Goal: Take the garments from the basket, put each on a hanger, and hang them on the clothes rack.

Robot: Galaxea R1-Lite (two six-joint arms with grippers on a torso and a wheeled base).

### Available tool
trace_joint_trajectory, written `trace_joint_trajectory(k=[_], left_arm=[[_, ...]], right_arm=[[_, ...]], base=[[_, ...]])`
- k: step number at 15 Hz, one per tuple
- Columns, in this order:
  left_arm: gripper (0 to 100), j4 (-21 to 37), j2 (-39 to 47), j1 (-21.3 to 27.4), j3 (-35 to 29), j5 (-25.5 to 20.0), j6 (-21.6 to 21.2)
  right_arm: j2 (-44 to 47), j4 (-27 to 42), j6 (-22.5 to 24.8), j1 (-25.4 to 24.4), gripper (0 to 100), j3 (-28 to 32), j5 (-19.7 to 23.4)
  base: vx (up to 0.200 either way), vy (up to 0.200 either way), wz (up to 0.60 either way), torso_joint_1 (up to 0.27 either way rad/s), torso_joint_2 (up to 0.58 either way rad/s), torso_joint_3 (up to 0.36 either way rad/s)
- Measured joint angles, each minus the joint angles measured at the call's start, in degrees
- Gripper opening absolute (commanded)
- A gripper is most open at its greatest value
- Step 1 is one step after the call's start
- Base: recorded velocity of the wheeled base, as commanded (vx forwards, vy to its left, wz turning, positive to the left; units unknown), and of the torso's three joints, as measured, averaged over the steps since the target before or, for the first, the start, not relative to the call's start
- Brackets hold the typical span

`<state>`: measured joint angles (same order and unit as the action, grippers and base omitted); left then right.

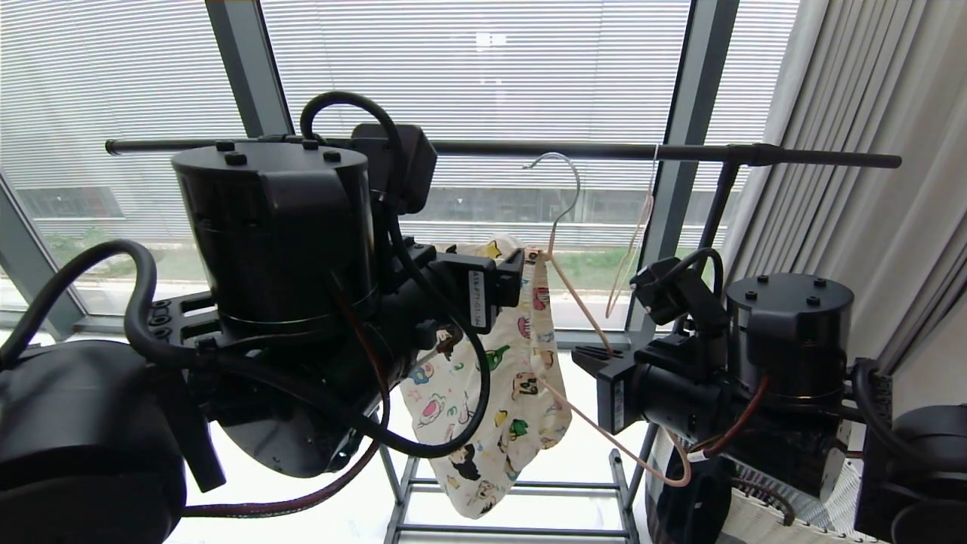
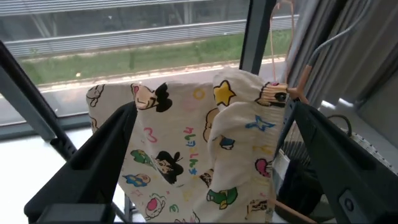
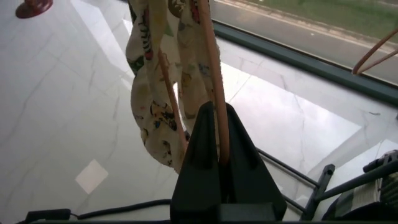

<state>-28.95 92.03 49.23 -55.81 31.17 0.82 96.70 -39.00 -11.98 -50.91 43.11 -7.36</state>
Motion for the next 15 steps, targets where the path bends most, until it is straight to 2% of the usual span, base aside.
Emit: trace_joint_trajectory(k=[2,4,7,9,12,14,15], left_arm=[[100,-0.1,-0.3,-1.6,0.4,-1.9,-2.2],[100,-0.1,-1.4,-4.7,3.1,-5.0,-3.4],[100,-0.3,-6.0,-8.0,9.9,-17.7,-3.7],[100,-0.2,-9.9,-9.2,15.2,-24.7,-4.5],[100,-0.3,-14.1,-9.5,20.6,-35.6,-7.6],[100,-0.3,-15.6,-9.3,22.4,-40.4,-9.8],[100,-0.4,-16.0,-9.2,23.5,-43.1,-13.0]], right_arm=[[-0.3,0.0,0.2,0.0,0,0.0,0.0],[-1.4,0.0,3.0,0.5,0,-1.0,0.1],[-3.6,0.0,6.4,1.2,0,-4.3,0.6],[-5.8,-0.1,8.3,1.2,0,-7.3,2.4],[-10.6,0.0,14.3,1.3,0,-14.1,8.5],[-13.5,0.0,17.8,1.1,0,-17.8,10.8],[-14.8,0.0,18.6,0.9,0,-19.5,11.3]], base=[[0.0,0.0,0.0,0.0,0.0,0.0],[0.0,0.0,0.0,0.0,0.0,0.0],[0.0,0.0,0.0,0.0,0.0,0.0],[0.0,0.0,0.0,0.0,0.0,0.0],[0.0,0.0,0.0,0.0,0.0,0.0],[0.0,0.0,0.0,0.0,0.0,0.0],[0.0,0.0,0.0,0.0,0.0,0.0]])
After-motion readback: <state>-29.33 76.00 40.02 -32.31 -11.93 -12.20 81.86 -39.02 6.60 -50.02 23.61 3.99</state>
